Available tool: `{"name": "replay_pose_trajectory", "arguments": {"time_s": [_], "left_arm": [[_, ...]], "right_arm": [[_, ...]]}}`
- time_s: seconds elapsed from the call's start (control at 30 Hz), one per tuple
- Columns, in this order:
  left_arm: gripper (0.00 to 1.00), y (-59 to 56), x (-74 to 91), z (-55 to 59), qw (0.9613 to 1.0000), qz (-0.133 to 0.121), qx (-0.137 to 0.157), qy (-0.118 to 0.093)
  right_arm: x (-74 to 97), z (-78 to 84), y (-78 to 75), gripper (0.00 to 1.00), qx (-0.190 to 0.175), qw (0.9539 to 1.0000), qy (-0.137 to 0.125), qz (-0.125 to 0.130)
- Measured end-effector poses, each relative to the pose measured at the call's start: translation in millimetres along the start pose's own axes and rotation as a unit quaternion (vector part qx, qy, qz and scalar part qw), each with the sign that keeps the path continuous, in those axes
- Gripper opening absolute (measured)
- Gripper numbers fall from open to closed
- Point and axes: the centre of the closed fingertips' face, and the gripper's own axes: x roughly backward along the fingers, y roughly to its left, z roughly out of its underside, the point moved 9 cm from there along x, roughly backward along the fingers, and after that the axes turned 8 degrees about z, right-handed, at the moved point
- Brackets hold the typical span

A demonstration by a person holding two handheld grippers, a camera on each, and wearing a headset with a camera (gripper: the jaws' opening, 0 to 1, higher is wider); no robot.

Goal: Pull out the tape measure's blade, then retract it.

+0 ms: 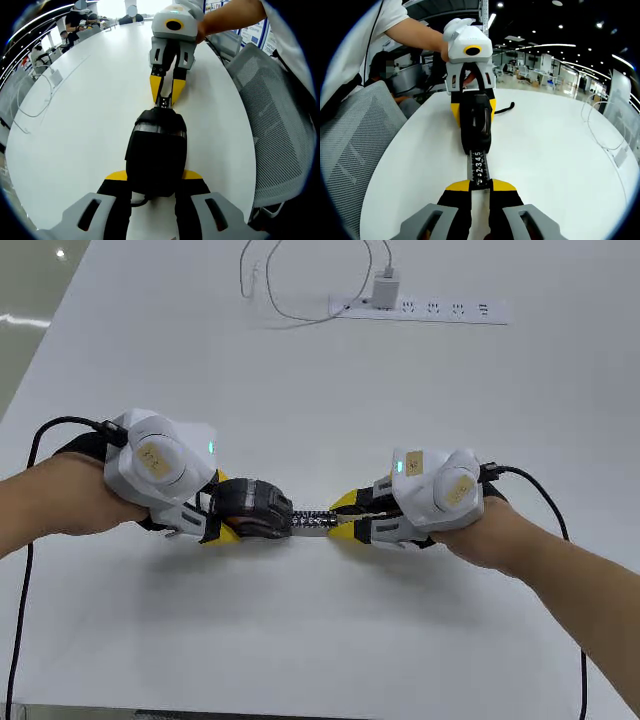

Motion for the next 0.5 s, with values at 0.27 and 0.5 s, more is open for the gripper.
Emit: {"name": "replay_pose_trajectory", "arguments": {"time_s": [0.27,0.5], "left_arm": [[0.28,0.3,-0.1,-0.1,1.0000,0.000,0.000,0.000],[0.28,0.0,-0.2,-0.4,1.0000,0.000,0.001,0.001]], "right_arm": [[6.8,5.0,-1.0,0.08,0.000,1.0000,0.006,0.002],[13.2,9.4,-2.6,0.08,-0.001,0.9999,0.010,0.005]]}}
